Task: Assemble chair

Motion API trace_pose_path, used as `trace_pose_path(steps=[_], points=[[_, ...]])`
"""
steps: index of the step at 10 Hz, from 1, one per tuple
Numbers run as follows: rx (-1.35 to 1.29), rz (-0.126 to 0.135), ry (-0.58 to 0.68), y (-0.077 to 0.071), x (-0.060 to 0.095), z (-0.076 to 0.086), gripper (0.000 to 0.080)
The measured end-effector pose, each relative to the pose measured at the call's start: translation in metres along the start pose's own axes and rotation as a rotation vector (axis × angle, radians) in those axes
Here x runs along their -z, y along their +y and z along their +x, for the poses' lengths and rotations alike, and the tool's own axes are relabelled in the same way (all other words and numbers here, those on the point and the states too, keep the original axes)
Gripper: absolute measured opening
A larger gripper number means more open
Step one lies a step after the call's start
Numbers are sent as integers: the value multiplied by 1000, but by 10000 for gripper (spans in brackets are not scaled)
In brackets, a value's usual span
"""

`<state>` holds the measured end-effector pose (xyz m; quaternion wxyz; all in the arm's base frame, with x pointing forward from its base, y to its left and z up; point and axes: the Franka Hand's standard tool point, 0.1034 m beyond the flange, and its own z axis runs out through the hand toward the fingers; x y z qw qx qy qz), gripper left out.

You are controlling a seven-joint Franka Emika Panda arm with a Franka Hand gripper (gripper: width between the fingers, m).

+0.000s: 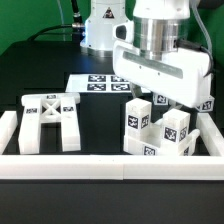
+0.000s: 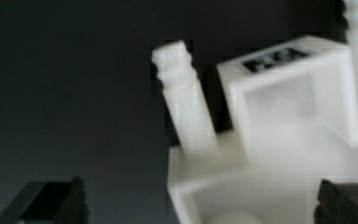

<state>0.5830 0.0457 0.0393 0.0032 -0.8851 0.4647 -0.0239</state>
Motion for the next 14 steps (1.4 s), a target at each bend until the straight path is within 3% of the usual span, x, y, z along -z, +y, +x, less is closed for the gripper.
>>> trace_pose_path(steps=[9,10,11,12,13,14], points=[[14,-39,0,7,-28,2,649],[14,-39,-1,7,-28,1,556],[14,-39,-1,7,-28,1,556],[14,-39,-1,7,-28,1,355],[14,-39,0,7,-28,1,268],[14,-39,0,7,-28,1,268]])
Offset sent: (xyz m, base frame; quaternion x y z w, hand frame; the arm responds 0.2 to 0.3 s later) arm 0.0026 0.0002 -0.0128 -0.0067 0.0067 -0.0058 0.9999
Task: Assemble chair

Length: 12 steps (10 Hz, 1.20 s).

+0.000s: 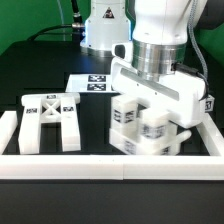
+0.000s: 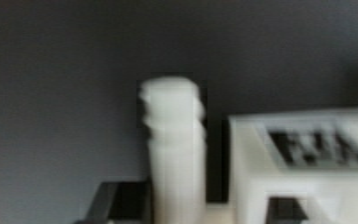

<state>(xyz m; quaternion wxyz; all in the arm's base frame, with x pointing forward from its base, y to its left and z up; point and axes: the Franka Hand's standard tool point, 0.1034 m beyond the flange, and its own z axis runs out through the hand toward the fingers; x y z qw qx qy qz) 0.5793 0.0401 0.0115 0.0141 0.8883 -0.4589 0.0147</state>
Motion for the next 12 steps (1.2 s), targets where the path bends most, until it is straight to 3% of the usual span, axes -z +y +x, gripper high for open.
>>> trace_pose_path(steps=[4,6,10,12], points=[[2,1,0,0,1,0,250],[8,21,0,-4,15,3,251],[28,87,-3,-8,58,5,251],[30,75,-10,-4,53,7,251]])
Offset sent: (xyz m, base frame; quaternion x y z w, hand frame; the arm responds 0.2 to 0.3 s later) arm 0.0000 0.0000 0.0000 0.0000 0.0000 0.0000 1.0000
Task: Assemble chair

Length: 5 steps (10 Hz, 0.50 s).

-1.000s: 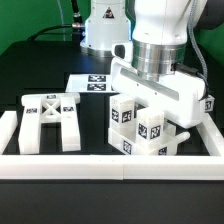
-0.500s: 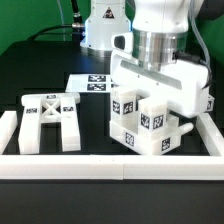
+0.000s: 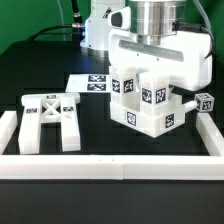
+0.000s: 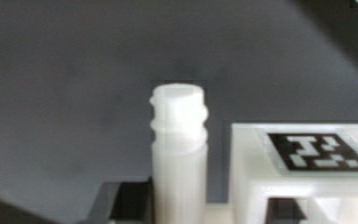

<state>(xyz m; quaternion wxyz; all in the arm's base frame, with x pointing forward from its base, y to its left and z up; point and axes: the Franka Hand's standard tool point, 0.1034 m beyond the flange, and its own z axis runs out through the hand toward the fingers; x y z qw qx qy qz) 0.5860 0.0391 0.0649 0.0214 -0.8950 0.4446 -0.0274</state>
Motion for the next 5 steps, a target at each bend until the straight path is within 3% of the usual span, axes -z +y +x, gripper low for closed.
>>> trace_pose_path(steps=[5], points=[[30,-77,-224,22,7,7,251]])
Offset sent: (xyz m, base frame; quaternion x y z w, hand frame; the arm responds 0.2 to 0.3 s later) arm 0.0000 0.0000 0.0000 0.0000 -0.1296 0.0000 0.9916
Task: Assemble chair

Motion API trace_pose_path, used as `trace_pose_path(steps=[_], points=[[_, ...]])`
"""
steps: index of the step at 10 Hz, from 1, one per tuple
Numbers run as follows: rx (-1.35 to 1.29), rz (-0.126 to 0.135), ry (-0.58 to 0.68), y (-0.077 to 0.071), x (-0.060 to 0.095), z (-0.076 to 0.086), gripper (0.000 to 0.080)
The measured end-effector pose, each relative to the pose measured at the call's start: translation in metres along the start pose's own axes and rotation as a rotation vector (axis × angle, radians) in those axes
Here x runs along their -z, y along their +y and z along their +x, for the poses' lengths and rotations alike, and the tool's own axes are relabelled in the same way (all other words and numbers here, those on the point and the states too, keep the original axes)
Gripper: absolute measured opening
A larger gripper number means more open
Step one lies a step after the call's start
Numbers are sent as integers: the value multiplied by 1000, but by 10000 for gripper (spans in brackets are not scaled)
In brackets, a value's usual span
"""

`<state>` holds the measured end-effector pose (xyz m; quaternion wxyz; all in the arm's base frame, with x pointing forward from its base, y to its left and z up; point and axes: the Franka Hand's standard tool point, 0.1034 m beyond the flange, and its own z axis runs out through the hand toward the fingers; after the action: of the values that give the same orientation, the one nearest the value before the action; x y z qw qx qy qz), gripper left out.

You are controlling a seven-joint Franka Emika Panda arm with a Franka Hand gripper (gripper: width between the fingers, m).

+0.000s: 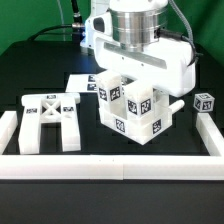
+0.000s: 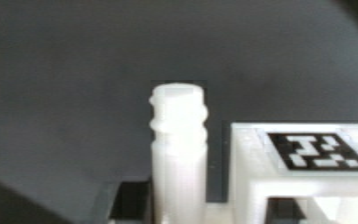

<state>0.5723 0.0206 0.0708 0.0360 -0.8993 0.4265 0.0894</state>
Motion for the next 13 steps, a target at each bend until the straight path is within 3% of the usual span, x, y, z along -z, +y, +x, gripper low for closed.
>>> trace_pose_path(steps=[2,5,7,8,11,13], points=[[-12,15,-128,0,14,-3,251],[-44,-28,-243,15,11,2,251],[-43,-25,-232,13,10,3,251],[-57,-25,-232,11,11,1,251],[-41,-6,-232,-18,13,-28,251],[-36,-14,-241,-17,9,-33,251]])
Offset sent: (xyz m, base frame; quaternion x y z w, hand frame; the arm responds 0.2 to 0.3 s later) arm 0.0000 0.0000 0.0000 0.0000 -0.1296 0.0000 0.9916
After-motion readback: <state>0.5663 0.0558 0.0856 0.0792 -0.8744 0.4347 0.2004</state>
